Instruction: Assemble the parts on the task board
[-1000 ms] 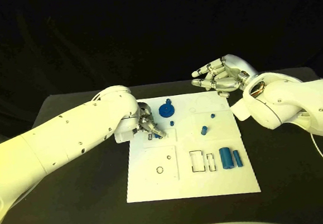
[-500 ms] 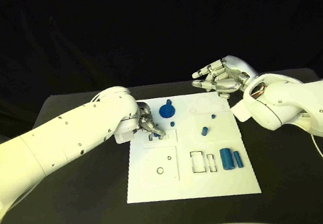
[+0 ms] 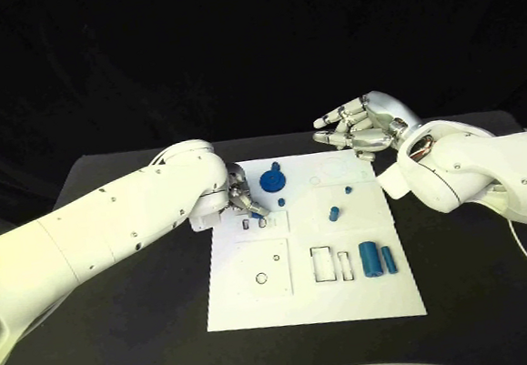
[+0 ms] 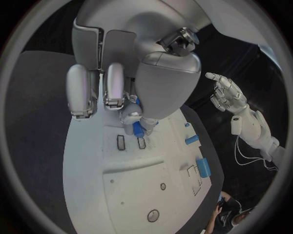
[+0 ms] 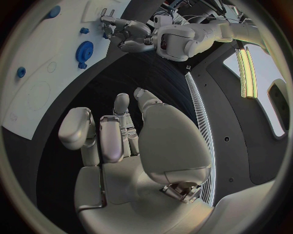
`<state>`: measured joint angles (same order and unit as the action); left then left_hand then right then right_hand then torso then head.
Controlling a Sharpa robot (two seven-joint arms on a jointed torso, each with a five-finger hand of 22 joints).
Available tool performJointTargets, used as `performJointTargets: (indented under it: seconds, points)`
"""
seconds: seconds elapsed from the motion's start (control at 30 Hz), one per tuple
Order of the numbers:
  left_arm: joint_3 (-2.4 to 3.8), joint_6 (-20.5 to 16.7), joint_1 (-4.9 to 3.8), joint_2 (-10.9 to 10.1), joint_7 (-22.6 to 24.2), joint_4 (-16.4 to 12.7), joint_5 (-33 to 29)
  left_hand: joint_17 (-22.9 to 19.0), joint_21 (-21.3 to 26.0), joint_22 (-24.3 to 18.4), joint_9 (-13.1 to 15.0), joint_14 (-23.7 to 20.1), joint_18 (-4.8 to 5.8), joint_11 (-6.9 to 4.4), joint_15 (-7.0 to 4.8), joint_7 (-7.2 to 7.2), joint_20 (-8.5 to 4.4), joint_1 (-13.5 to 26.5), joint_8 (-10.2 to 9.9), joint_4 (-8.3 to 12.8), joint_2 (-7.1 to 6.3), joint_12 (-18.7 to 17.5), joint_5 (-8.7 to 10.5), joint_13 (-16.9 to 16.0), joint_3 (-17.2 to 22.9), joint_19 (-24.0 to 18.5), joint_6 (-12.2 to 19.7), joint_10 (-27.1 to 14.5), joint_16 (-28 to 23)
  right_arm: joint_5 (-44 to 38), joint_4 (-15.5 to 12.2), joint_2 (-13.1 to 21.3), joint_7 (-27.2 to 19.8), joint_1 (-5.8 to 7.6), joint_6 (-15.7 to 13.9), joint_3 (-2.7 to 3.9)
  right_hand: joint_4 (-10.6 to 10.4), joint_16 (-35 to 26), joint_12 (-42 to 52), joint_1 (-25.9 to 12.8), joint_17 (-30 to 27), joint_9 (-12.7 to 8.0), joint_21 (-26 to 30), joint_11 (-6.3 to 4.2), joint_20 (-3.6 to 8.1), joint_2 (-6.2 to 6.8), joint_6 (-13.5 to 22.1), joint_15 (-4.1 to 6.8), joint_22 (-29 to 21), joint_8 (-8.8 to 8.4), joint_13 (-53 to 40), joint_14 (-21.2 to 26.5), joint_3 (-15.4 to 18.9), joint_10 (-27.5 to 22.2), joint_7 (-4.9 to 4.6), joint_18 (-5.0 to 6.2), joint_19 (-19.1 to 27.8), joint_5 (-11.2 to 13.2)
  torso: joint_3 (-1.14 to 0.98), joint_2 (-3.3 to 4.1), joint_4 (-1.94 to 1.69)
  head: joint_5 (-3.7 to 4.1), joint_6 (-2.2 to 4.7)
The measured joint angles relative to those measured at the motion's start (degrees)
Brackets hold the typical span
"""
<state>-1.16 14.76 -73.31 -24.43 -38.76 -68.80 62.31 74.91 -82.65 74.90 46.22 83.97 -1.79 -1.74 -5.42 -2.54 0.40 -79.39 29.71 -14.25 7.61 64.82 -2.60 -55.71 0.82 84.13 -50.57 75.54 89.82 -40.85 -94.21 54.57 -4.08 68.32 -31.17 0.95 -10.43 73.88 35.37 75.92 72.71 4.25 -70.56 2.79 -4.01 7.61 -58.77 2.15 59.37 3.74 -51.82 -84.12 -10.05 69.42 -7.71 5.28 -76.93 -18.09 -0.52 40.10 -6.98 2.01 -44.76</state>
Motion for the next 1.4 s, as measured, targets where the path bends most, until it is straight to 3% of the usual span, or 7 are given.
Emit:
performJointTargets:
  seconds: [0.53,0.9,1.17,1.4]
  points:
    - [0.01,0.3,-0.10,0.9,-0.4,0.7,0.6,0.0,0.0,0.0,0.6,0.0,0.00,-0.31,0.00,-0.20,0.00,-0.8,0.3,-0.9,-0.54,0.7,0.03,-0.5,0.9,0.0,-0.2,0.3,0.0,0.0,-0.1,0.0,0.1,0.00,0.1,0.00,0.0,0.0,0.0,0.0,0.0,0.0,0.0,0.00,0.00,0.00,0.0,0.00,0.0,0.00,0.0,0.0,0.3,0.0,0.00,0.00,0.0,0.0,-0.03,-0.02,0.03,-0.03,0.05]
    - [-0.09,0.3,0.02,-0.8,-0.6,-2.1,0.5,0.0,0.0,0.0,1.7,0.0,0.00,-0.63,0.00,-0.44,0.00,-1.5,0.6,-3.7,-1.49,0.8,0.22,-0.7,3.7,0.0,-0.5,0.6,0.0,-0.1,-0.1,0.0,0.2,0.00,0.3,-0.02,0.0,0.0,0.0,0.0,0.0,0.0,0.0,0.00,0.00,0.00,0.0,0.00,0.0,0.00,0.0,0.0,0.3,0.0,0.00,0.00,0.0,0.0,-0.02,0.00,0.02,0.18,0.11]
    - [-0.08,0.3,-0.19,-2.1,-0.9,-4.7,-0.3,0.0,0.0,0.0,3.0,0.0,0.00,-0.92,0.00,-0.32,0.00,1.9,1.7,-2.0,-4.96,-0.9,0.15,2.1,10.8,0.0,-1.2,0.9,0.0,-0.1,0.0,-0.1,0.2,0.00,0.4,-0.06,0.0,0.0,0.0,0.0,0.0,0.0,0.0,0.01,0.00,0.00,0.0,0.00,0.0,0.00,0.0,0.0,0.3,0.0,0.00,0.00,0.0,0.0,-0.02,0.00,-0.06,0.21,0.01]
    - [-0.03,0.3,-0.41,-2.1,-1.1,-5.2,-0.8,0.0,0.0,0.0,3.9,0.0,0.00,-1.03,0.00,-0.31,0.00,3.5,2.1,-1.6,-6.51,-1.0,-0.02,2.6,14.4,0.0,-1.3,1.3,0.0,-0.2,0.1,-0.2,0.2,-0.01,0.4,-0.10,0.0,0.0,0.0,0.0,0.0,0.0,0.0,0.01,0.00,0.00,0.0,0.00,0.0,0.00,0.0,0.0,0.3,0.0,0.00,0.00,0.0,0.0,0.00,0.00,-0.04,0.04,-0.02]
